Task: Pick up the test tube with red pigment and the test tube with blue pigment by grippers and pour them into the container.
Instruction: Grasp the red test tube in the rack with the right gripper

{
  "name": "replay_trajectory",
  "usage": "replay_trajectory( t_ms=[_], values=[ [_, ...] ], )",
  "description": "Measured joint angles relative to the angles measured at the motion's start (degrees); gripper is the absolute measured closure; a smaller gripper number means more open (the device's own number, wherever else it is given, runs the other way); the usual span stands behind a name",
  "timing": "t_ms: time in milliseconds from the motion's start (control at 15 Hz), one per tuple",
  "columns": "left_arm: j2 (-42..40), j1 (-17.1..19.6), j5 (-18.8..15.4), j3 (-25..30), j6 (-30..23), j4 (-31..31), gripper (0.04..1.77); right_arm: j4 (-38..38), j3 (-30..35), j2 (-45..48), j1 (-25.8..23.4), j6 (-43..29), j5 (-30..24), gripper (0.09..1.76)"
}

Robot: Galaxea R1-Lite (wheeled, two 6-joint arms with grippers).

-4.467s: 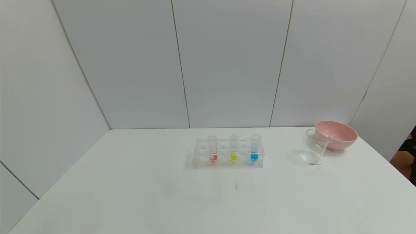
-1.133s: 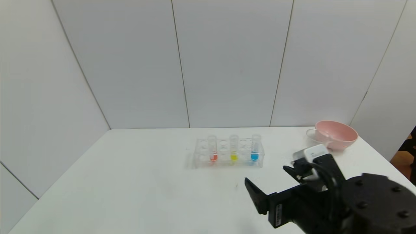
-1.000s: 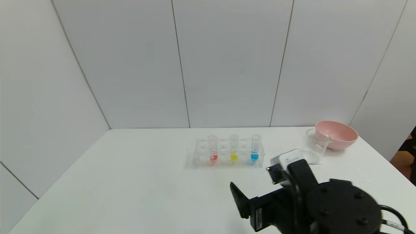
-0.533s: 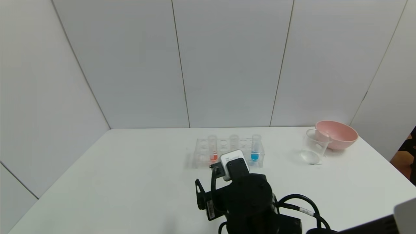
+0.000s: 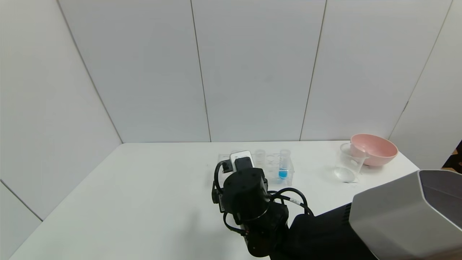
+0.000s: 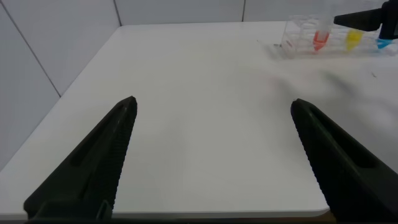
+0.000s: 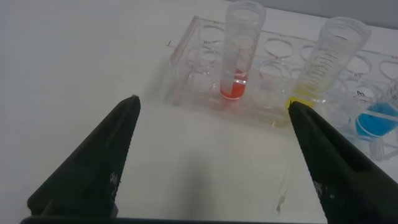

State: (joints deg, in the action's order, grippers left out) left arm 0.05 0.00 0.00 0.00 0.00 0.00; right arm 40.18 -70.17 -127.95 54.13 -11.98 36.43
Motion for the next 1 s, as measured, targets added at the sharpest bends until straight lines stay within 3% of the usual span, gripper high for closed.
replay_trajectory(
  t_ms=[1000],
  values=[
    [0.0, 0.0, 0.0, 0.0, 0.0, 0.0, 0.05, -3.9, -18.6, -10.3, -5.6, 0.3, -0.8, 0.14]
  ],
)
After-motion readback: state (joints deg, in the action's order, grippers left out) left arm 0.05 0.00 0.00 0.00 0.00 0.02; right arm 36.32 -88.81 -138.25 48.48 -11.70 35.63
